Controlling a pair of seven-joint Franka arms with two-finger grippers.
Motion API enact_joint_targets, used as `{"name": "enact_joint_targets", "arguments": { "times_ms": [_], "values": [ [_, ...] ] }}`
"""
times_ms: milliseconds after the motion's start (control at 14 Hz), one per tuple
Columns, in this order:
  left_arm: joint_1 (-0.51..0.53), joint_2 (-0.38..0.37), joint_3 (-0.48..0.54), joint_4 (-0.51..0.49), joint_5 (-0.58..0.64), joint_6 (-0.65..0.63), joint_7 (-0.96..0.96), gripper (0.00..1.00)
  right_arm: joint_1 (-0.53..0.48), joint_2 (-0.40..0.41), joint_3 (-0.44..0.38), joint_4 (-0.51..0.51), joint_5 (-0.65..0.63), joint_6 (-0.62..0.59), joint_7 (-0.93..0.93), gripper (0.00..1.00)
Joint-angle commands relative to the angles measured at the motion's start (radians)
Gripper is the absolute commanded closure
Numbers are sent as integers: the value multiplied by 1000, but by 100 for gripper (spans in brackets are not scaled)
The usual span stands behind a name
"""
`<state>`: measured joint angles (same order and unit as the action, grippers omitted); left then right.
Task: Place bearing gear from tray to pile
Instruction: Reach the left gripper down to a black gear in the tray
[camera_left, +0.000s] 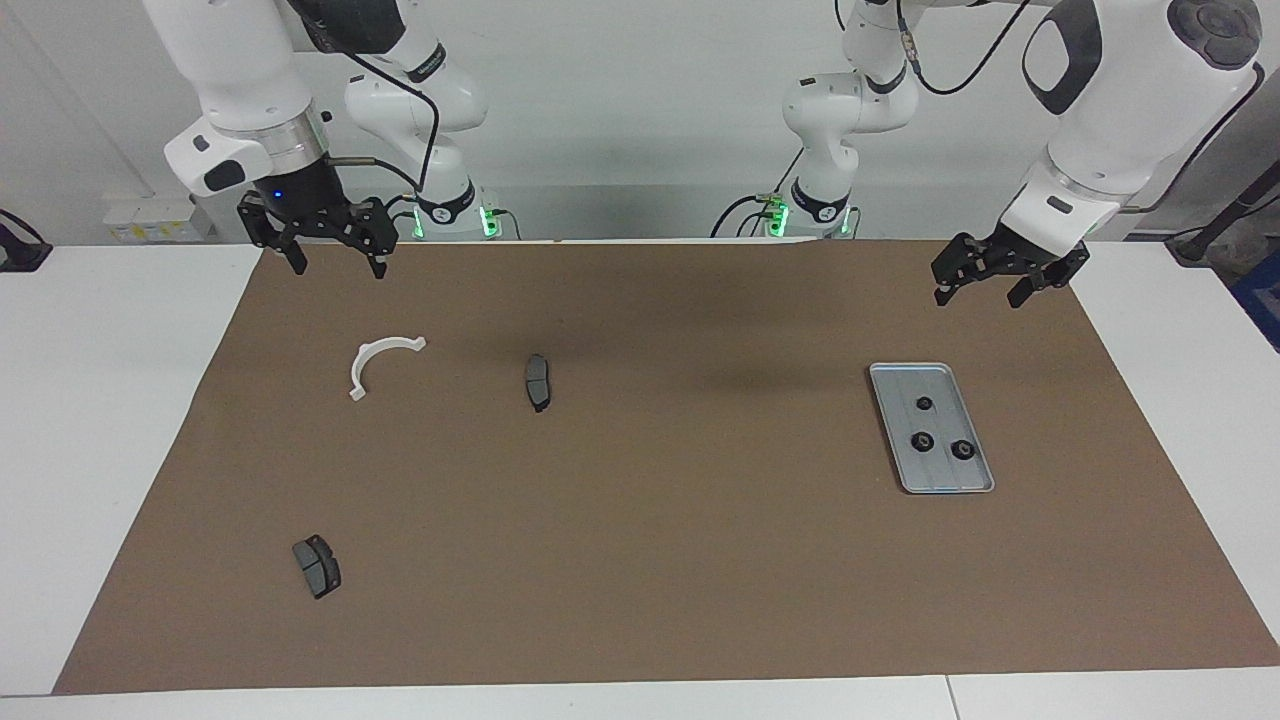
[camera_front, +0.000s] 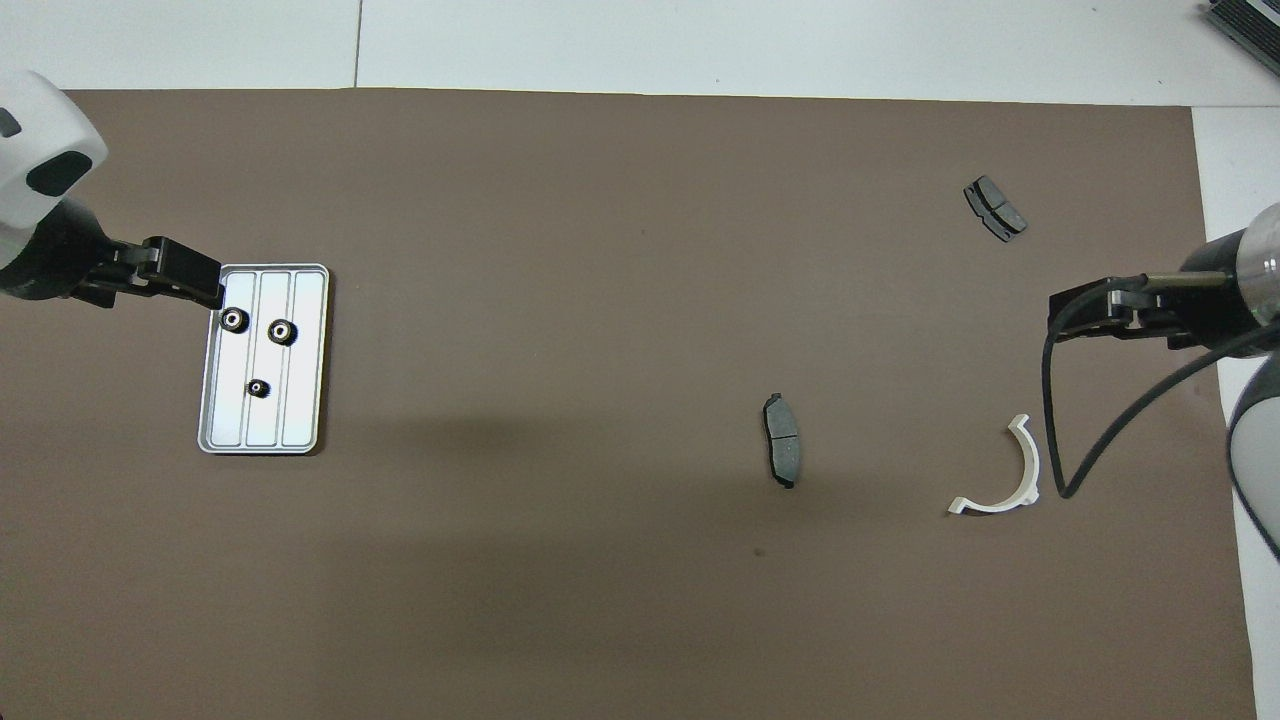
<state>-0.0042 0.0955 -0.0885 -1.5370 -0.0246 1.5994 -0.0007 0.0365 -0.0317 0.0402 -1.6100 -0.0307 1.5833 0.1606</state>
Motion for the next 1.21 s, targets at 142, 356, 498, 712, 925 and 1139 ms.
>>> {"name": "enact_joint_targets", "arguments": {
  "times_ms": [142, 356, 498, 712, 925, 1139],
  "values": [
    [25, -45, 0, -71, 15, 80, -2, 0, -4, -39, -3, -51, 2, 6, -32, 0],
    [58, -8, -1, -130, 14, 174, 1, 1, -4, -39, -3, -51, 2, 6, -30, 0],
    [58, 44, -1, -178, 12, 279, 1, 6, -4, -39, -3, -51, 5, 6, -32, 0],
    [58, 108, -1, -241, 11, 434, -1, 18, -4, -39, -3, -50, 12, 3, -29, 0],
    [58, 207, -1, -267, 12, 555, -1, 28, -6, -39, -3, -48, 12, 4, -29, 0],
    [61, 234, 1, -330, 12, 672, -1, 32, -6, -39, -3, -48, 12, 4, -32, 0]
  ]
}}
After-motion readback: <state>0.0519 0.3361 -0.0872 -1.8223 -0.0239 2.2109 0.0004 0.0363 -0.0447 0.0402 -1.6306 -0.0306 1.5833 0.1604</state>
